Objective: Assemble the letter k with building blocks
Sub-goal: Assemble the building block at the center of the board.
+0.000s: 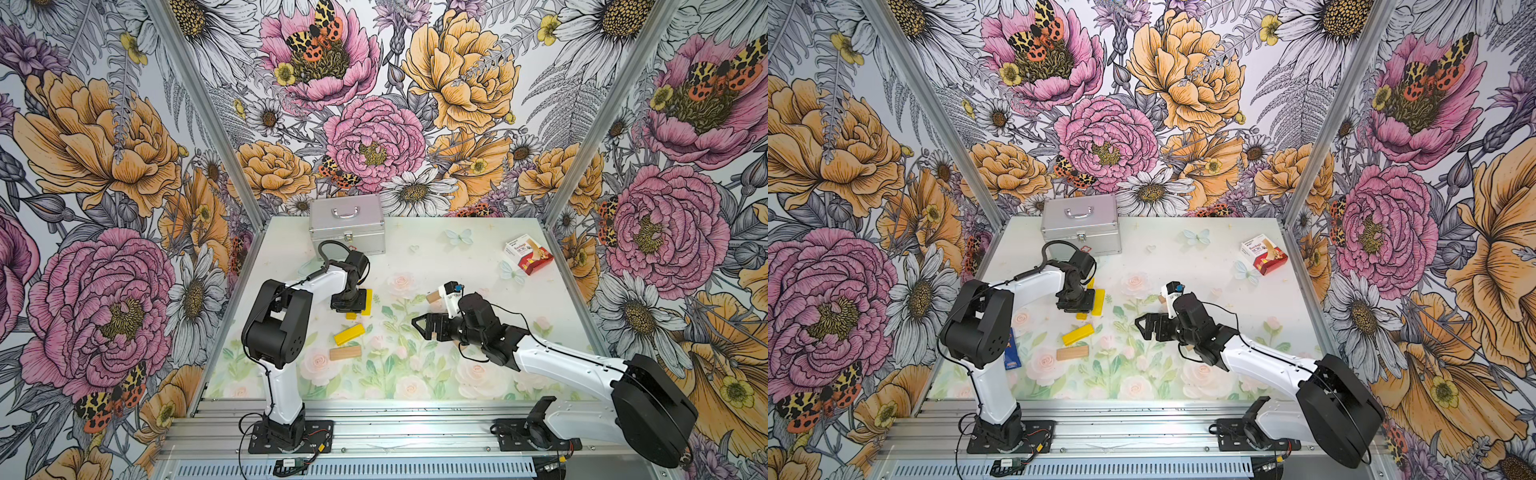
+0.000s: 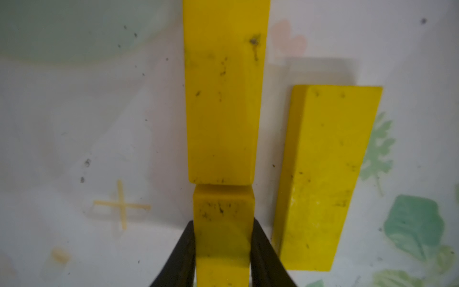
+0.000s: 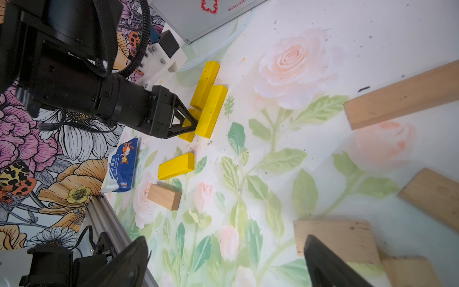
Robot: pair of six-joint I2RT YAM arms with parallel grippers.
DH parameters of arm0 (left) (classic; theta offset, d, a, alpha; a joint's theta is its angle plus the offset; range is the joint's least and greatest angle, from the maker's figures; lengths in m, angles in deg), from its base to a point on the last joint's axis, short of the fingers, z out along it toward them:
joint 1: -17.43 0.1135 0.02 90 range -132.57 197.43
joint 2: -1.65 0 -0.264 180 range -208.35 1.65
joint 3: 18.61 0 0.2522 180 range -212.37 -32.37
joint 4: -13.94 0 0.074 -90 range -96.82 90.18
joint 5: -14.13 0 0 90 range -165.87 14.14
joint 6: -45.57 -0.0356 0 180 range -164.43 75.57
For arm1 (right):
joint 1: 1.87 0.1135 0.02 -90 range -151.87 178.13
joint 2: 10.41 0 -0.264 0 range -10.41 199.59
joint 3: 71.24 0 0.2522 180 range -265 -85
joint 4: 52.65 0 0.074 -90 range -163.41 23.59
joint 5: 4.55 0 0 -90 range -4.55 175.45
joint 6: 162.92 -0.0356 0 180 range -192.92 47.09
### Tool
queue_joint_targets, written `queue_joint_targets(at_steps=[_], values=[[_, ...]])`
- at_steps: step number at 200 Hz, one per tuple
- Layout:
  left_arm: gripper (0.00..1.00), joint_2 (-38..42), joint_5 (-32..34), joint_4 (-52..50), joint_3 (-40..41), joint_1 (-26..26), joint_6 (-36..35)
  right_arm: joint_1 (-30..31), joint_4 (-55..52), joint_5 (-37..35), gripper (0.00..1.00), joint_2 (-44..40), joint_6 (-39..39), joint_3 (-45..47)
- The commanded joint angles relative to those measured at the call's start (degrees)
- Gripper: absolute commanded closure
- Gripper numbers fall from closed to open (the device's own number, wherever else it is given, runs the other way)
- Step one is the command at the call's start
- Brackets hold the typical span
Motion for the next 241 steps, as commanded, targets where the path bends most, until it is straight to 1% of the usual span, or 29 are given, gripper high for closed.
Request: queue_joint_targets(at_steps=[1,144,209,241], values=[[0.72,-1.37,0.81,0.93,-0.45,0.8,-1.29,0.09,1.47,0.46,0.01,0.37,0.67,-1.55],[0.72,-3.39,0.22,0.93,-1.41,1.41,-2.62,0.09,1.45,0.78,0.01,1.29,0.72,-2.39],[0.65,-3.85,0.1,0.84,-1.47,1.41,-2.79,0.09,1.44,0.99,0.01,1.25,0.66,-2.36],[0.64,-3.84,0.5,0.84,-1.31,1.41,-2.79,0.09,1.5,1.02,0.01,1.4,0.6,-2.3]])
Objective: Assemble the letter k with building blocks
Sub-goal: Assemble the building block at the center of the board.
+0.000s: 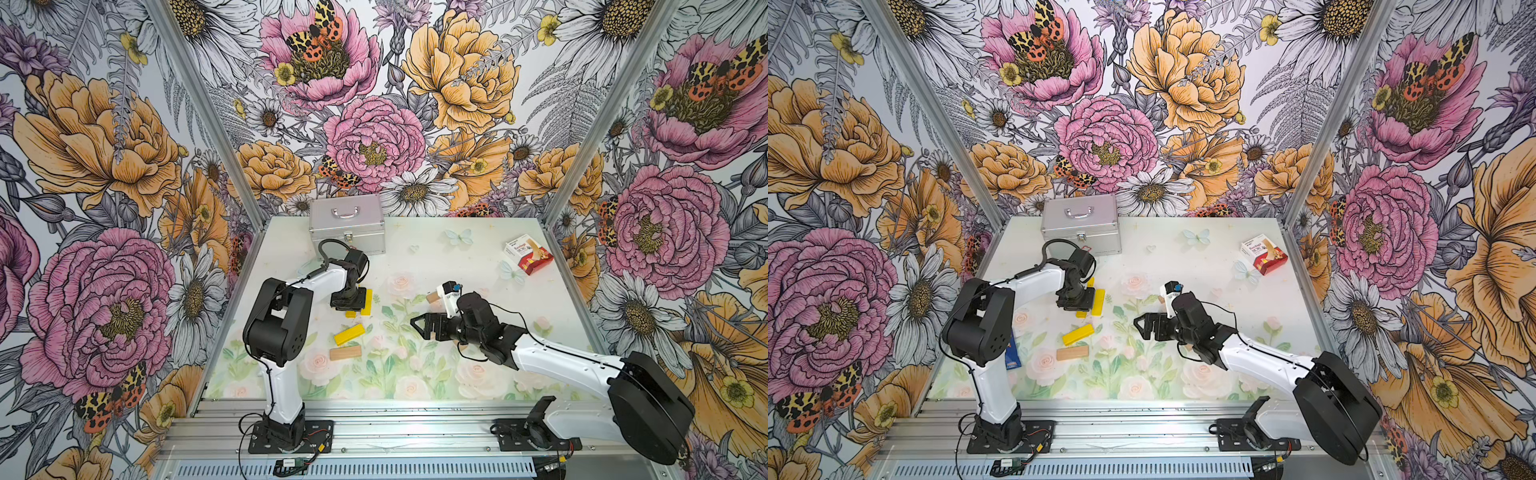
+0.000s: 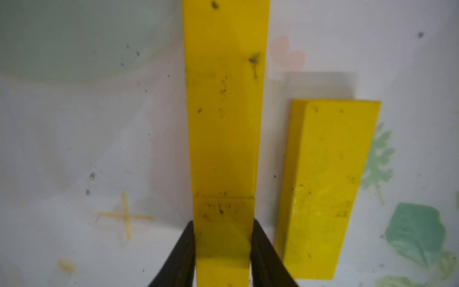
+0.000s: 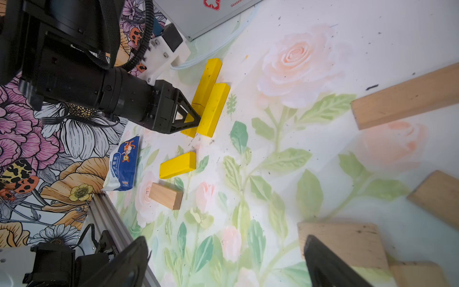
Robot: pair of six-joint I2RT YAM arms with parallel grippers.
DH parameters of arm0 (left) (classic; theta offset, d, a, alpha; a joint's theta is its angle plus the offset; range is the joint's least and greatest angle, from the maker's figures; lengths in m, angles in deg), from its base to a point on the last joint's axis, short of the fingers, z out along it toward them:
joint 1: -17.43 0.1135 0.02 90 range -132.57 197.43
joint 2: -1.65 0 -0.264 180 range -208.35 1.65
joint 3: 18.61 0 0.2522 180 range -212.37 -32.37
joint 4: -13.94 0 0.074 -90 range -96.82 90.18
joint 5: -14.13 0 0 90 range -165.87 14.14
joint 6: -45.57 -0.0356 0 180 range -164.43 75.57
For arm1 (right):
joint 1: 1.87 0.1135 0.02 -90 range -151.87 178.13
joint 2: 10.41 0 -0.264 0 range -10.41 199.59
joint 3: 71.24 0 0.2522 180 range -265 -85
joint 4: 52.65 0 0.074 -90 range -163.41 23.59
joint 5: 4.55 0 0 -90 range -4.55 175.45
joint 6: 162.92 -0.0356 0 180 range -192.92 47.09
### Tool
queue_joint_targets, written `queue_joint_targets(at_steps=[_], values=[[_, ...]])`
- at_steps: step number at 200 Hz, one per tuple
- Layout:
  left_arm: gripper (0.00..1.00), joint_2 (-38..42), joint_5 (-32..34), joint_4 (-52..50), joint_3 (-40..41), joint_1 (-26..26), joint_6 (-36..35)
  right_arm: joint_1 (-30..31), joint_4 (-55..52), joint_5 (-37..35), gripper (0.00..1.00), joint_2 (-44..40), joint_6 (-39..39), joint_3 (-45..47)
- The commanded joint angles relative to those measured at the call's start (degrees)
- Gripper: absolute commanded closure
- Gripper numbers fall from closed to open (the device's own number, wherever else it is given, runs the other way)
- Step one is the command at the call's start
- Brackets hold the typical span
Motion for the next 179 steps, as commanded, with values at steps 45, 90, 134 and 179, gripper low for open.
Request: queue_joint_targets(at_steps=[45,90,134,179], values=[[0.59,-2.31,1.08,0.96,-0.02,0.82,-0.99,0.18,1.07,0.1,0.01,0.17,0.63,-1.61],[0.56,-0.24,2.09,1.13,-0.07,0.78,-1.13,0.18,1.18,0.17,0.01,0.38,0.56,-1.6],[0.55,2.76,1.49,1.19,-0.29,0.74,-1.27,0.18,1.43,0.17,0.01,0.86,0.71,-1.84],[0.53,4.64,-0.47,1.1,-0.51,0.71,-1.76,0.18,2.06,0.52,0.01,1.85,0.44,-2.21]])
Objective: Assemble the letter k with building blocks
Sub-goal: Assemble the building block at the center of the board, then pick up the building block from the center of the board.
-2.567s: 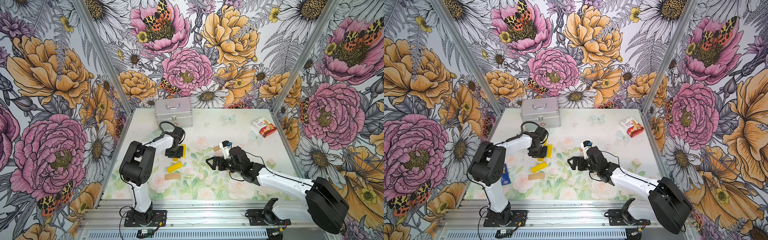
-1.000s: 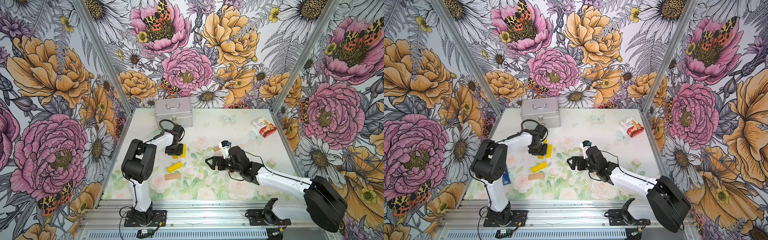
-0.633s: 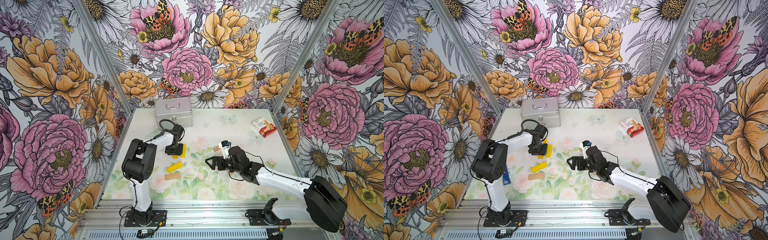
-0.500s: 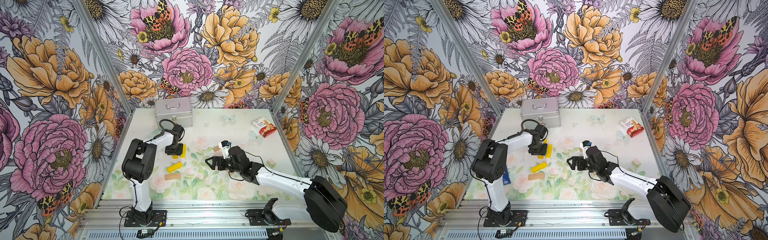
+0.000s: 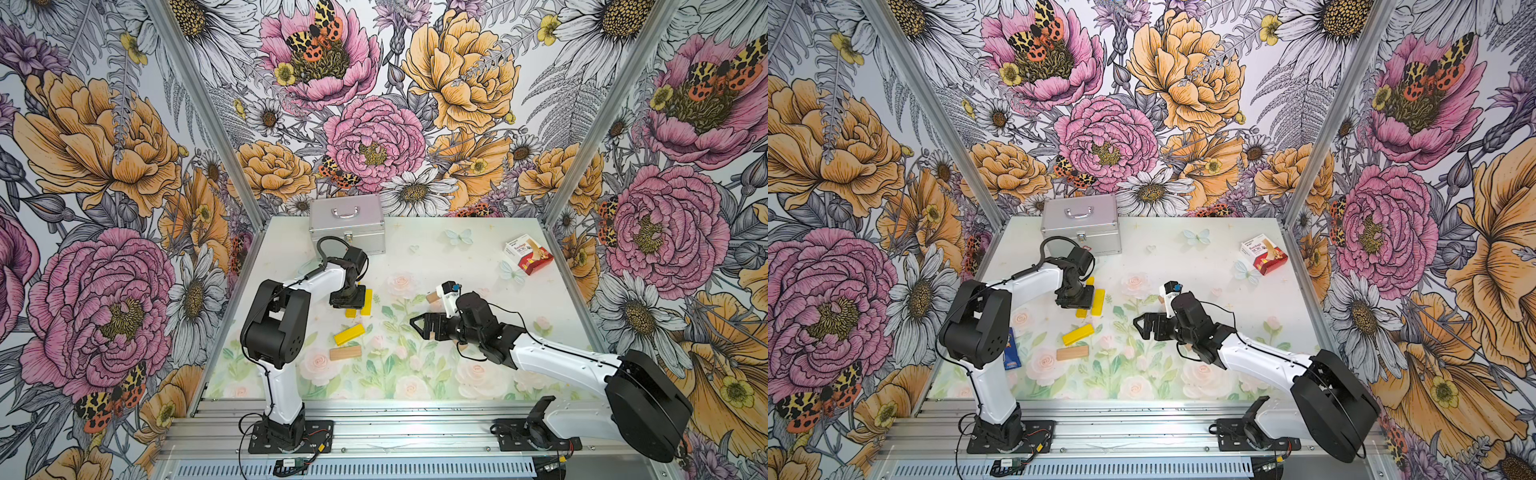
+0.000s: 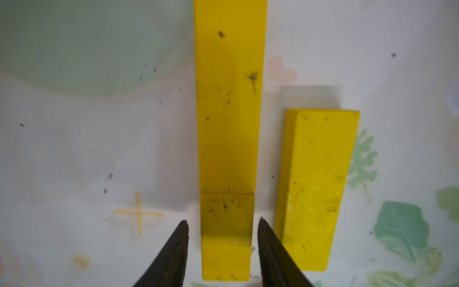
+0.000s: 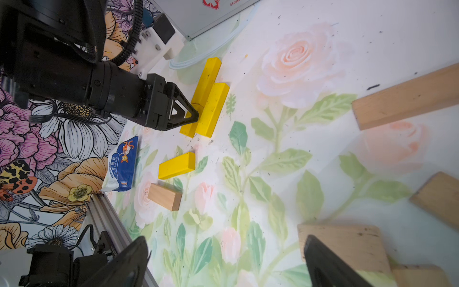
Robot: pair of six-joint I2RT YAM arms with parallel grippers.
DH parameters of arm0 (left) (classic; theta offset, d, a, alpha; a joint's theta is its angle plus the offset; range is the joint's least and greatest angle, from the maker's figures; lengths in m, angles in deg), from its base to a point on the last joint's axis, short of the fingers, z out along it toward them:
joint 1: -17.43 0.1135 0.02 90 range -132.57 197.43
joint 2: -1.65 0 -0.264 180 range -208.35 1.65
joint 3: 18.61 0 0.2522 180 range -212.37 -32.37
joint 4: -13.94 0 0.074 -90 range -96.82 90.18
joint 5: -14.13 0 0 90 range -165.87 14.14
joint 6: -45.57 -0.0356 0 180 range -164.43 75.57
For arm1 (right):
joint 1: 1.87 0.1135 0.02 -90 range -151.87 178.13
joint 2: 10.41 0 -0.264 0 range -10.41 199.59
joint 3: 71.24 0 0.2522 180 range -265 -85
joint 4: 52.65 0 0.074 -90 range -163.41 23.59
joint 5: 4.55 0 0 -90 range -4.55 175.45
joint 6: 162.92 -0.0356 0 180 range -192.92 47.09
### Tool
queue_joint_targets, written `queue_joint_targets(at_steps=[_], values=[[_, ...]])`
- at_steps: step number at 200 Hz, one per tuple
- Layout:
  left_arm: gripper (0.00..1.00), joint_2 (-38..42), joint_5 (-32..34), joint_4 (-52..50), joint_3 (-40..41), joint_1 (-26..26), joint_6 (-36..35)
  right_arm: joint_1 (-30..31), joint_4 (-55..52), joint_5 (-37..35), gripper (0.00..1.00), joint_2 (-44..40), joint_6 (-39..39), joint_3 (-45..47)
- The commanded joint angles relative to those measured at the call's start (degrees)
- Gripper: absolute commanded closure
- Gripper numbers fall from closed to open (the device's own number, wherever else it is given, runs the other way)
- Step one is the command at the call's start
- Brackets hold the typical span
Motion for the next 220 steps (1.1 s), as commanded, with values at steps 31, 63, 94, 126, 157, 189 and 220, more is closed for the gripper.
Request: queue_joint_targets(at_steps=[31,63,94,126,157,189,220], values=[[0.52,7.57,-3.05,0.95,0.9,0.29,-0.89,0.18,1.5,0.67,0.01,1.14,0.51,-2.72],[0.51,12.32,-4.89,0.73,3.89,-0.08,-0.03,0.26,1.79,1.2,0.01,1.85,0.63,-3.13],[0.49,15.43,-7.01,-0.06,7.24,-1.15,0.3,0.26,1.97,1.38,0.01,1.96,0.62,-3.18],[0.48,18.13,-7.28,-2.78,9.79,-2.16,1.0,0.27,1.97,1.65,0.01,2.2,0.61,-3.29],[0.47,19.81,-6.06,-6.46,10.95,-3.75,0.96,0.27,2.29,1.68,0.01,2.55,0.66,-3.18],[0.46,19.52,-3.72,-8.07,11.53,-5.41,0.74,0.27,2.88,2.1,0.01,3.08,0.66,-3.11],[0.44,18.64,0.23,-9.42,12.76,-7.55,2.31,0.27,3.2,2.0,0.01,2.66,0.54,-2.39]])
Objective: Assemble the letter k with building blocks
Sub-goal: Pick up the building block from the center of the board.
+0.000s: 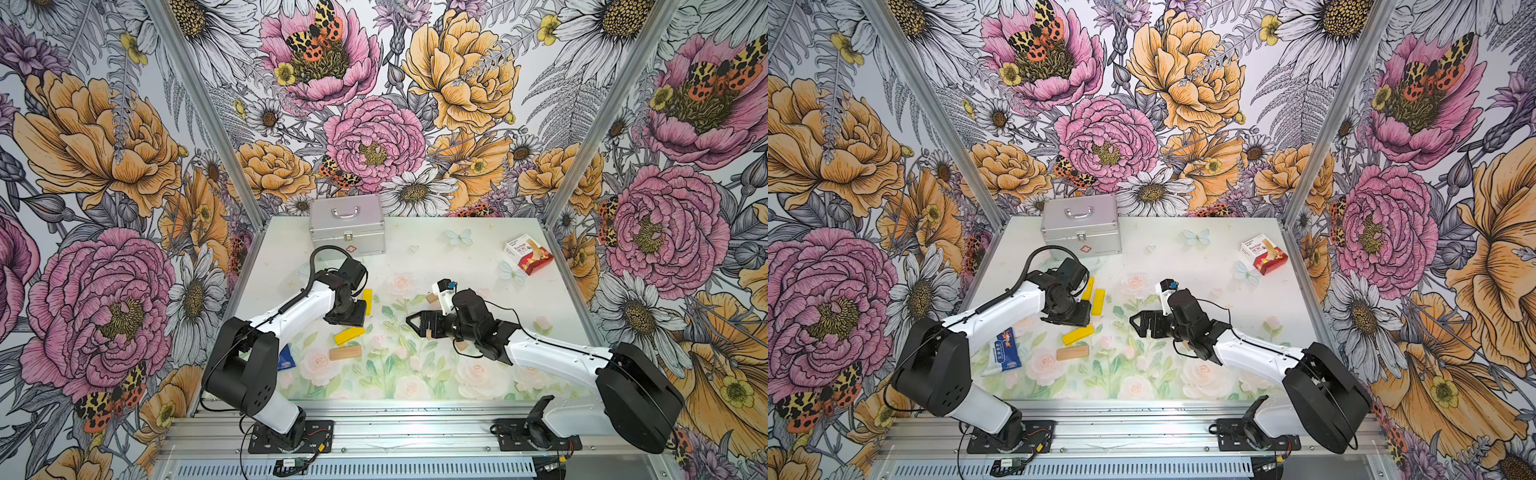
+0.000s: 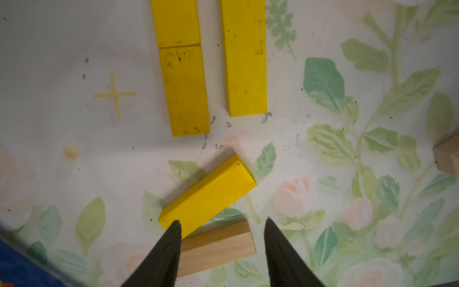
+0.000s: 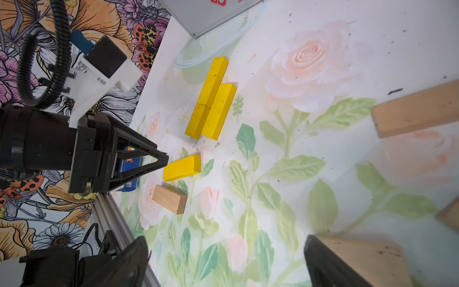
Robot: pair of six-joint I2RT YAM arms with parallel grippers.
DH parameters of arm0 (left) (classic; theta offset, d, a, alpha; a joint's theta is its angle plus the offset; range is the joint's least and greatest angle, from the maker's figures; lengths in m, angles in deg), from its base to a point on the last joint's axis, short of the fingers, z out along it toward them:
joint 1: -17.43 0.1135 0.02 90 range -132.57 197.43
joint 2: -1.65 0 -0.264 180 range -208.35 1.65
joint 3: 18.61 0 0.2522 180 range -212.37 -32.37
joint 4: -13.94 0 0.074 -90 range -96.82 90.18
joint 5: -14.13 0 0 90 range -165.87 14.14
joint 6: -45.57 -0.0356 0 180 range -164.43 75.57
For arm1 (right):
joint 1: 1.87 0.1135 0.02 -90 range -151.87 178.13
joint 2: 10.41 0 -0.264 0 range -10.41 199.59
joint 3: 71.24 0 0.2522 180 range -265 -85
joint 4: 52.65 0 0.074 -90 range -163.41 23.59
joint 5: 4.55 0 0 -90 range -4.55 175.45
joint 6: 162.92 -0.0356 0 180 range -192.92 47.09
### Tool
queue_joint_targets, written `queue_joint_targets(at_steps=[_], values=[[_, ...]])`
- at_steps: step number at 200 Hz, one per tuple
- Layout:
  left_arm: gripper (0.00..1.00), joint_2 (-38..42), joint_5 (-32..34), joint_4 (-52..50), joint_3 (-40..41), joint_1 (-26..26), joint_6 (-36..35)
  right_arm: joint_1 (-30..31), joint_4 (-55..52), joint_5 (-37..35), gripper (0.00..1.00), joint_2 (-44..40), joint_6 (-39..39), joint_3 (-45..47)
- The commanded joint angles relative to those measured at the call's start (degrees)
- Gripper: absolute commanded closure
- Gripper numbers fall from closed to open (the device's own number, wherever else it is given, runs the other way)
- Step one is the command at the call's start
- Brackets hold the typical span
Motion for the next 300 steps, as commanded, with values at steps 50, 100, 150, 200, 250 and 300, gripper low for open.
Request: queue_joint_targets(at_steps=[50,100,150,200,250,300], values=[[0.43,-1.45,5.73,-2.14,1.58,-2.79,1.88,0.27,1.87,0.38,0.01,-0.36,0.39,0.03],[0.43,-6.41,7.24,-2.05,-0.06,-3.05,-0.16,0.27,2.08,0.11,0.01,-0.63,0.22,0.27],[0.43,-9.41,8.05,-1.93,-1.54,-2.69,-1.19,0.27,2.08,-0.11,0.01,-0.89,0.22,0.62],[0.44,-11.62,7.46,-1.79,-2.92,-2.49,-3.0,0.27,2.09,-0.08,0.01,-0.54,0.22,0.47],[0.44,-12.37,5.02,-1.28,-2.51,-2.64,-4.1,0.27,2.11,-0.15,0.01,-0.7,0.29,0.64],[0.5,-12.98,2.91,-1.02,-2.29,-3.46,-4.58,0.27,2.15,-0.26,0.01,-1.17,0.22,0.9]])
